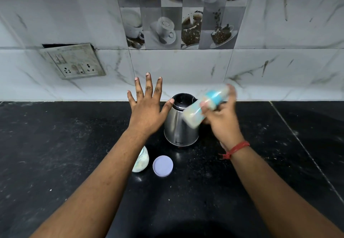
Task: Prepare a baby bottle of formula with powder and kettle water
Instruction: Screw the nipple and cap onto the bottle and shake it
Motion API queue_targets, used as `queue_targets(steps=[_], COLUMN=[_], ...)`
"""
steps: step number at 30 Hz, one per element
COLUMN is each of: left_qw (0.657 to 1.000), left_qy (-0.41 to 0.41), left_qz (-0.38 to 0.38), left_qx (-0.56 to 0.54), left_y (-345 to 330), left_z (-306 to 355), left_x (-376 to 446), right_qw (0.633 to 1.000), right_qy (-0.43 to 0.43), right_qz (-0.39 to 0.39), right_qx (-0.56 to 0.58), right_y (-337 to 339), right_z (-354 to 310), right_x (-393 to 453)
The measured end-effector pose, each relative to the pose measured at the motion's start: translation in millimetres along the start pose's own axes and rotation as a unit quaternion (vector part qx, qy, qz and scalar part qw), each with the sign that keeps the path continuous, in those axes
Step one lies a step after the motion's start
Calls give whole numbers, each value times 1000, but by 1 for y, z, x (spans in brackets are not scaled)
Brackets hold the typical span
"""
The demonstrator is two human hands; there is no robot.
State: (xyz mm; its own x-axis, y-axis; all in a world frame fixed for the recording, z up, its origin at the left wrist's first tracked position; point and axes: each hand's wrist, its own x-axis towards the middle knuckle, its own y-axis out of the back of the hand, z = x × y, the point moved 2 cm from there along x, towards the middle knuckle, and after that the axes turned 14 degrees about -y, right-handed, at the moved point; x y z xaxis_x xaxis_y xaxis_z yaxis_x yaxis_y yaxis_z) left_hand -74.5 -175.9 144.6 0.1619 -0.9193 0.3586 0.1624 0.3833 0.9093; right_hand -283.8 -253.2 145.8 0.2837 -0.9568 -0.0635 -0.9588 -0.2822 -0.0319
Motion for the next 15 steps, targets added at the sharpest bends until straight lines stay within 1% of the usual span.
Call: queue_targets(steps=[1, 2, 3, 5, 6, 7, 8, 9, 10, 11, 12, 13, 15], left_qw=[1000, 1000, 1000, 1000, 1000, 1000, 1000, 1000, 1000, 1000, 1000, 1000, 1000], left_qy=[1, 1, 2, 2, 1, 1, 1, 1, 0, 0, 1, 1, 2], left_qz=[1, 2, 2, 2, 1, 0, -2, -2, -2, -1, 0, 1, -1], left_qx=[0, 0, -1, -5, -6, -5, -4, -4, -4, -3, -4, -5, -5], left_y=[0, 0, 0, 0, 1, 1, 1, 0, 0, 0, 0, 1, 2], left_z=[0, -1, -1, -1, -1, -1, -1, -1, -1, -1, -1, -2, -1], left_x=[0, 1, 1, 1, 1, 1, 1, 2, 2, 3, 3, 4, 4], right_qw=[996, 994, 996, 993, 986, 985, 992, 999, 998, 996, 997, 997, 984], right_qy=[-15, -23, -22, -4, 9, 15, 11, -5, -24, -35, -35, -28, -1], right_qz=[-68, -98, -82, 24, 64, 79, 62, 11, -53, -85, -72, -27, 66], right_qx=[-51, -49, -8, 119, 155, 151, 105, 36, -12, -17, 13, 68, 165], right_y=[-3, -3, 0, 8, 9, 8, 5, 1, -2, -2, 1, 5, 10], right_z=[3, 1, -3, -11, -11, -10, -6, -2, 2, 2, -1, -6, -12], right_x=[-2, -2, 0, 4, 5, 5, 5, 4, 4, 3, 4, 6, 7])
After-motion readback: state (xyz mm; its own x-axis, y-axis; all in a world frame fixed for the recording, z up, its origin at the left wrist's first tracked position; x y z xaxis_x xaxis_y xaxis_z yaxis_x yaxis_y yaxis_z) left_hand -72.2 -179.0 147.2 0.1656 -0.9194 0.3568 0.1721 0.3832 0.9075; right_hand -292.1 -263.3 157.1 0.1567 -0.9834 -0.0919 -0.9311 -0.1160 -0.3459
